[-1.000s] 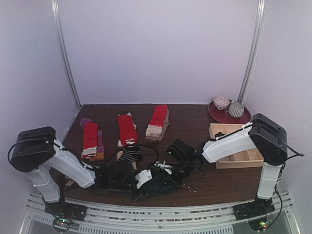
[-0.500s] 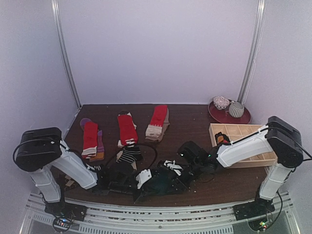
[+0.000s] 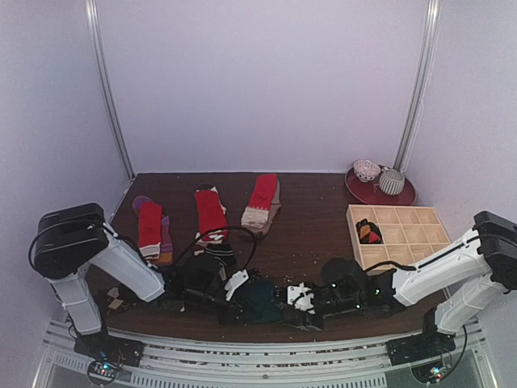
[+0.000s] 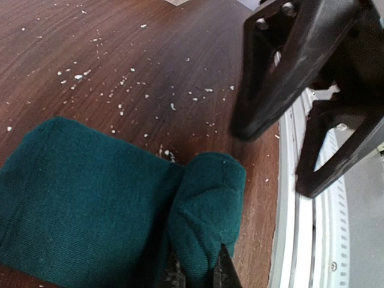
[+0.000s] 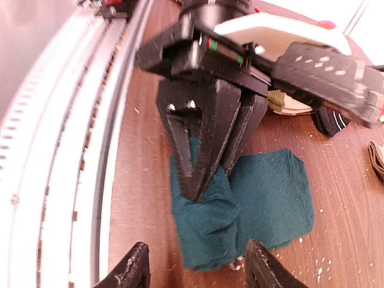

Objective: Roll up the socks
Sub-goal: Roll the sock at the center of the board.

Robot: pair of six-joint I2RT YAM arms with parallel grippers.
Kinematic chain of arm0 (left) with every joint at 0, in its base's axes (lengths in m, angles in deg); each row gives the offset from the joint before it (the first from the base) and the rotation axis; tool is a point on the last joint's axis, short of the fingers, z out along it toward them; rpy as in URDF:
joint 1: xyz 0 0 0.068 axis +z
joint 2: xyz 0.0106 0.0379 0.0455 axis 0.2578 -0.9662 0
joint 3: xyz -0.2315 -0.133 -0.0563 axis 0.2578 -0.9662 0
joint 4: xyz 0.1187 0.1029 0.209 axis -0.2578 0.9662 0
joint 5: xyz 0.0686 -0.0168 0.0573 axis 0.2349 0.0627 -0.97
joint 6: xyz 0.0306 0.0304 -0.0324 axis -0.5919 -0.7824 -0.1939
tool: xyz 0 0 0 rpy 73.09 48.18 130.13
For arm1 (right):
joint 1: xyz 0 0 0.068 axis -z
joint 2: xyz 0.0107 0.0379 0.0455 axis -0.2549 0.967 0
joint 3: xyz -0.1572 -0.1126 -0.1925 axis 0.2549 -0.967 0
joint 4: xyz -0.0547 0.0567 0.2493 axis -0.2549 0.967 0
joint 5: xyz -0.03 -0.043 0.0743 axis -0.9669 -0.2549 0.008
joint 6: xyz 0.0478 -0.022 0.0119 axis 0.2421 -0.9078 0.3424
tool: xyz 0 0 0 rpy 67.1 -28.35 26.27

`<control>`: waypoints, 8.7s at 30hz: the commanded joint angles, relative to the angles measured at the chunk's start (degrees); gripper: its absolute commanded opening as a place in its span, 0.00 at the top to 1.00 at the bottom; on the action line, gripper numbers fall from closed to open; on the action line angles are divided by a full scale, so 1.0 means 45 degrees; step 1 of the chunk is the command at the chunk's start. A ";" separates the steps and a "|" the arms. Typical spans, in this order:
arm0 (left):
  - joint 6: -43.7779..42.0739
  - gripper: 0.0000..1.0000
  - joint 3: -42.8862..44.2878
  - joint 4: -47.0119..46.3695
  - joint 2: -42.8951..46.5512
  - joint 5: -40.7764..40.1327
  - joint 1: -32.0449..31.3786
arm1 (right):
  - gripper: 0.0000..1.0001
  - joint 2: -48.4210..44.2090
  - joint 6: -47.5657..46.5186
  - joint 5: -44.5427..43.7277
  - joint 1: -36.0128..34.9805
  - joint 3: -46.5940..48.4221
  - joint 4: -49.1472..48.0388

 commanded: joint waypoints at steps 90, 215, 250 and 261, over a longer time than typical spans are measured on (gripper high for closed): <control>0.0427 0.98 0.0614 0.4104 -0.2104 0.0642 -0.0121 | 0.47 0.1741 0.0002 -0.1477 0.0157 -0.0052 -0.1457; -0.7433 0.48 0.0577 0.0252 0.1066 -0.5769 -0.1491 | 0.76 0.4191 0.6471 0.1575 0.1413 0.1547 0.4557; -0.3308 1.00 0.3664 0.8077 -0.2450 -0.1930 -0.0042 | 0.38 -0.1221 0.3693 0.0664 0.2270 -0.0043 0.1578; -0.2771 1.00 0.4278 1.0031 -0.3448 0.0475 0.0853 | 0.31 -0.0709 0.4031 0.0963 0.3382 -0.0065 0.0719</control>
